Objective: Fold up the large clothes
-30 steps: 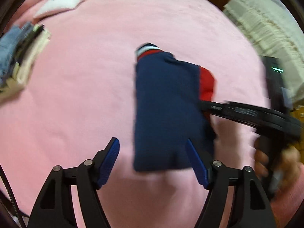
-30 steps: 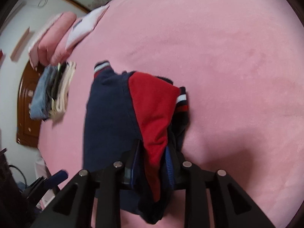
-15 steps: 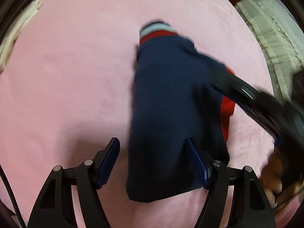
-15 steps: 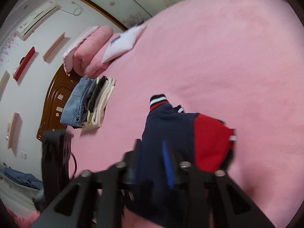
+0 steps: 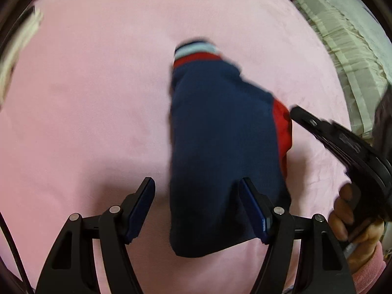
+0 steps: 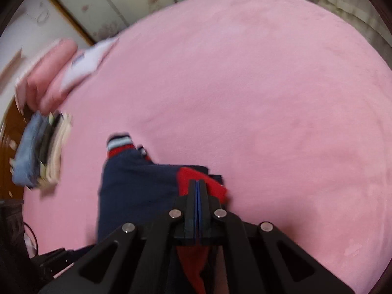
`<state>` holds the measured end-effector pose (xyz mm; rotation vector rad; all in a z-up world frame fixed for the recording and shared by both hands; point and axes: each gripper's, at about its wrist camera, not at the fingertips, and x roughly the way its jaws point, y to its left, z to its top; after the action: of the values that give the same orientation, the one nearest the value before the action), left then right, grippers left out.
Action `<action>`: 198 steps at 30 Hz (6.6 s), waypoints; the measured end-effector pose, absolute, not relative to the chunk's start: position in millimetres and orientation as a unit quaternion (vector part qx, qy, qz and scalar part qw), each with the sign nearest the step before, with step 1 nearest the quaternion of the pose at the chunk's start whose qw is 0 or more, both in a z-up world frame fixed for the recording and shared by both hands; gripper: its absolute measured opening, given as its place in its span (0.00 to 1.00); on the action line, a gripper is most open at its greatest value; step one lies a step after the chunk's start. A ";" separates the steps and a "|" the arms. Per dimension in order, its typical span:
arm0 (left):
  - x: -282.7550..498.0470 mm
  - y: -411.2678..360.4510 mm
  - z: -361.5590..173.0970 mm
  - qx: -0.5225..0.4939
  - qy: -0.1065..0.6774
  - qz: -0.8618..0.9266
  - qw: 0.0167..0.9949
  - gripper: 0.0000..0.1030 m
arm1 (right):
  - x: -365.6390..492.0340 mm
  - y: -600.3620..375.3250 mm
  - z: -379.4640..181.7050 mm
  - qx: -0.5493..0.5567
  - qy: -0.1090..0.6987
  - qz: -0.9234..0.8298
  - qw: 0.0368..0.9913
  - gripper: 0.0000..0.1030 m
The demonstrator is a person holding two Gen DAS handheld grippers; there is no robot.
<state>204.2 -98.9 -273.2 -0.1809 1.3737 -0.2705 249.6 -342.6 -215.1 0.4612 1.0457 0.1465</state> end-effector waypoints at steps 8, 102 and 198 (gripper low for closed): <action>222.1 -86.9 -284.7 -0.080 0.656 -0.138 0.738 0.60 | 211.1 -290.0 -238.2 0.171 0.577 0.185 0.777 0.00; 209.4 -83.0 -327.7 -0.072 0.726 -0.056 0.682 0.90 | 203.9 -345.6 -309.3 0.348 0.687 0.117 0.627 0.58; 81.2 184.5 -227.1 0.097 0.639 0.072 0.760 0.80 | 74.7 -94.5 -238.7 0.026 0.669 0.105 0.736 0.75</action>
<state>81.2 184.5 -227.1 0.2111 1.3901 0.1578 74.7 -94.5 -238.7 0.0566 1.4698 0.2299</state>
